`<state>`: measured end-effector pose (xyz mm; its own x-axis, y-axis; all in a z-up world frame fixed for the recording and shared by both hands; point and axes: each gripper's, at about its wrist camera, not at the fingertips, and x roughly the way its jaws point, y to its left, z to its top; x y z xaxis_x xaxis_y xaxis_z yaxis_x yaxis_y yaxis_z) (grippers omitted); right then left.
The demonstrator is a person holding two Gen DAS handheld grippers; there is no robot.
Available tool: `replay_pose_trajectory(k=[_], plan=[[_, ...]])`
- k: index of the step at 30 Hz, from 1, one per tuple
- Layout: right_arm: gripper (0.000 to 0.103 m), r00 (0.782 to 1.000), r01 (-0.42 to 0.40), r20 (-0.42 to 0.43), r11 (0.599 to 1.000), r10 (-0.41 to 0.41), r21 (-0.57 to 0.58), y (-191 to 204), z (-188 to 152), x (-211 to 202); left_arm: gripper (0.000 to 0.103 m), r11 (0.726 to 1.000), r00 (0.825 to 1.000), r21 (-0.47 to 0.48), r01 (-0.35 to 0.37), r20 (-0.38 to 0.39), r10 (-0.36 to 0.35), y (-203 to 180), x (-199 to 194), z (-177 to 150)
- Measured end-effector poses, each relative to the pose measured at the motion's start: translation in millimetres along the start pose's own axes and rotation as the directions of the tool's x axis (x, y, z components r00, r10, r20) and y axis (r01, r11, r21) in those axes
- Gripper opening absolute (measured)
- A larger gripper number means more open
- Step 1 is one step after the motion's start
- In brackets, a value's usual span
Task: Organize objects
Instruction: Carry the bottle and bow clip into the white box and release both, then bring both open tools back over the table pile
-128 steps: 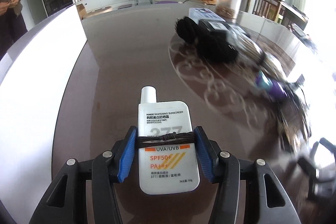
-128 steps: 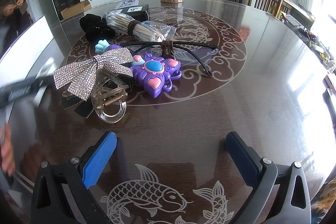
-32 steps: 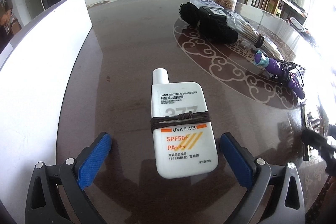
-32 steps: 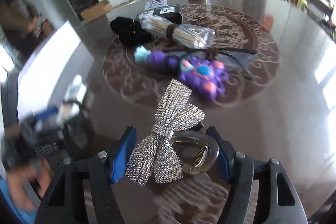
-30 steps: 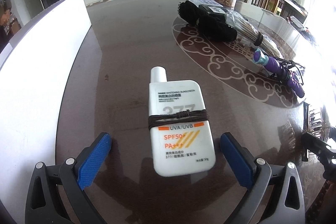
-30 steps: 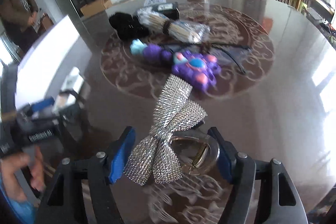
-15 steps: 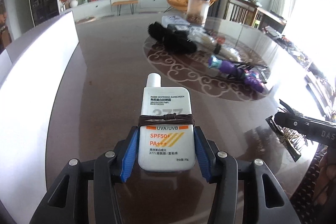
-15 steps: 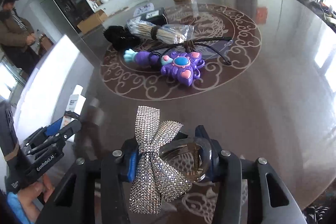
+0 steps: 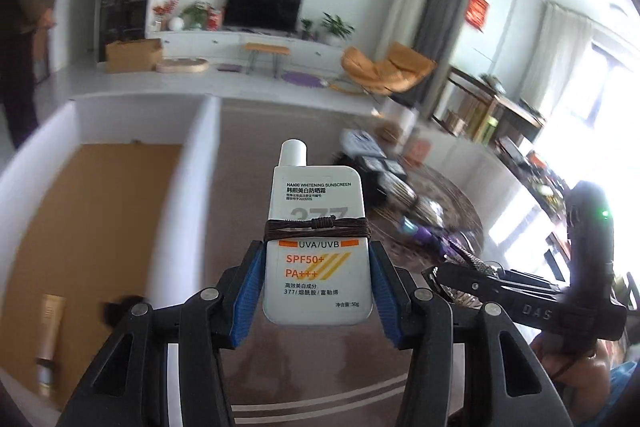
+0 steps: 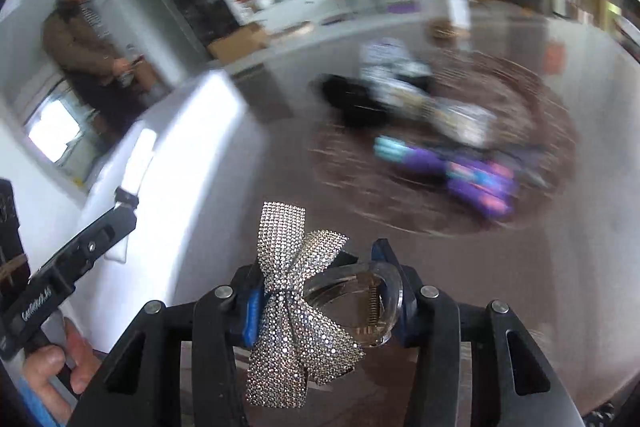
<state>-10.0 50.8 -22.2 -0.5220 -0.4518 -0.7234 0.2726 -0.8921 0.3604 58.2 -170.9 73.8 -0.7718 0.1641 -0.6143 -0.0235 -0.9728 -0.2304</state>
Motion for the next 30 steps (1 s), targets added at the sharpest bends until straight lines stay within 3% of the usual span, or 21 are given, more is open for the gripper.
replay_pose_trajectory(k=[2, 5, 8, 11, 13, 14, 15, 18, 19, 20, 21, 23, 25, 27, 29, 30], plan=[[0.048, 0.997, -0.071, 0.006, 0.996, 0.071, -0.048, 37.5, 14.1, 2.0, 0.051, 0.997, 0.998, -0.037, -0.064, 0.018, 0.065, 29.7, -16.8, 8.3], [0.048, 0.981, -0.189, 0.013, 0.971, 0.193, -0.147, 108.9, 37.8, 4.3, 0.051, 0.976, 0.981, -0.106, -0.191, 0.015, 0.193, 84.1, -38.1, 14.0], [0.049, 0.959, -0.279, -0.024, 0.925, 0.282, -0.257, 178.9, 50.4, 15.2, 0.051, 0.933, 0.95, -0.179, -0.311, -0.021, 0.312, 139.6, -48.0, 9.2], [0.049, 0.946, -0.322, -0.087, 0.885, 0.311, -0.337, 231.6, 45.6, 42.1, 0.051, 0.877, 0.914, -0.258, -0.405, -0.103, 0.392, 186.5, -52.1, -1.2], [0.056, 0.932, -0.361, -0.153, 0.869, 0.328, -0.337, 253.4, 36.0, 70.8, 0.053, 0.85, 0.893, -0.275, -0.45, -0.162, 0.42, 204.2, -47.5, -6.1], [0.067, 0.925, -0.376, -0.181, 0.867, 0.333, -0.326, 258.3, 32.5, 80.8, 0.059, 0.84, 0.885, -0.281, -0.465, -0.182, 0.429, 210.1, -45.7, -8.3], [0.07, 0.919, -0.389, -0.204, 0.867, 0.339, -0.312, 260.4, 30.1, 90.4, 0.068, 0.833, 0.88, -0.286, -0.473, -0.189, 0.435, 212.9, -45.2, -10.0], [0.074, 0.917, -0.394, -0.185, 0.88, 0.354, -0.264, 243.1, 28.1, 99.9, 0.084, 0.831, 0.876, -0.277, -0.482, -0.151, 0.458, 207.1, -47.7, -10.1], [0.081, 0.922, -0.385, -0.159, 0.887, 0.354, -0.256, 231.9, 28.1, 96.9, 0.084, 0.832, 0.874, -0.266, -0.486, -0.141, 0.465, 201.2, -46.8, -8.6], [0.087, 0.934, -0.356, -0.123, 0.901, 0.336, -0.249, 215.7, 28.5, 92.1, 0.084, 0.837, 0.875, -0.254, -0.484, -0.131, 0.466, 194.1, -45.2, -7.4], [0.088, 0.943, -0.333, -0.096, 0.909, 0.32, -0.248, 202.2, 27.8, 88.2, 0.084, 0.854, 0.887, -0.238, -0.462, -0.116, 0.447, 180.5, -41.0, -3.7], [0.09, 0.969, -0.243, -0.025, 0.935, 0.245, -0.258, 161.6, 20.9, 75.7, 0.084, 0.891, 0.917, -0.214, -0.4, -0.09, 0.389, 154.2, -34.7, 2.0], [0.09, 0.995, -0.093, 0.018, 0.961, 0.101, -0.259, 113.8, 5.7, 66.7, 0.084, 0.938, 0.953, -0.169, -0.303, -0.066, 0.296, 116.1, -27.6, 4.8], [0.09, 0.999, 0.036, 0.019, 0.969, -0.033, -0.245, 72.8, -10.0, 65.5, 0.085, 0.974, 0.979, -0.109, -0.198, -0.06, 0.192, 75.0, -18.0, 3.0], [0.09, 0.979, 0.2, -0.008, 0.962, -0.205, -0.185, 15.2, -32.9, 62.7, 0.089, 0.995, 0.992, -0.047, -0.092, -0.093, 0.087, 29.3, 2.6, -2.7], [0.09, 0.97, 0.237, -0.019, 0.959, -0.243, -0.156, -1.2, -39.8, 60.8, 0.093, 1.0, 0.992, -0.008, -0.03, -0.127, 0.029, 1.4, 17.0, -9.2]])
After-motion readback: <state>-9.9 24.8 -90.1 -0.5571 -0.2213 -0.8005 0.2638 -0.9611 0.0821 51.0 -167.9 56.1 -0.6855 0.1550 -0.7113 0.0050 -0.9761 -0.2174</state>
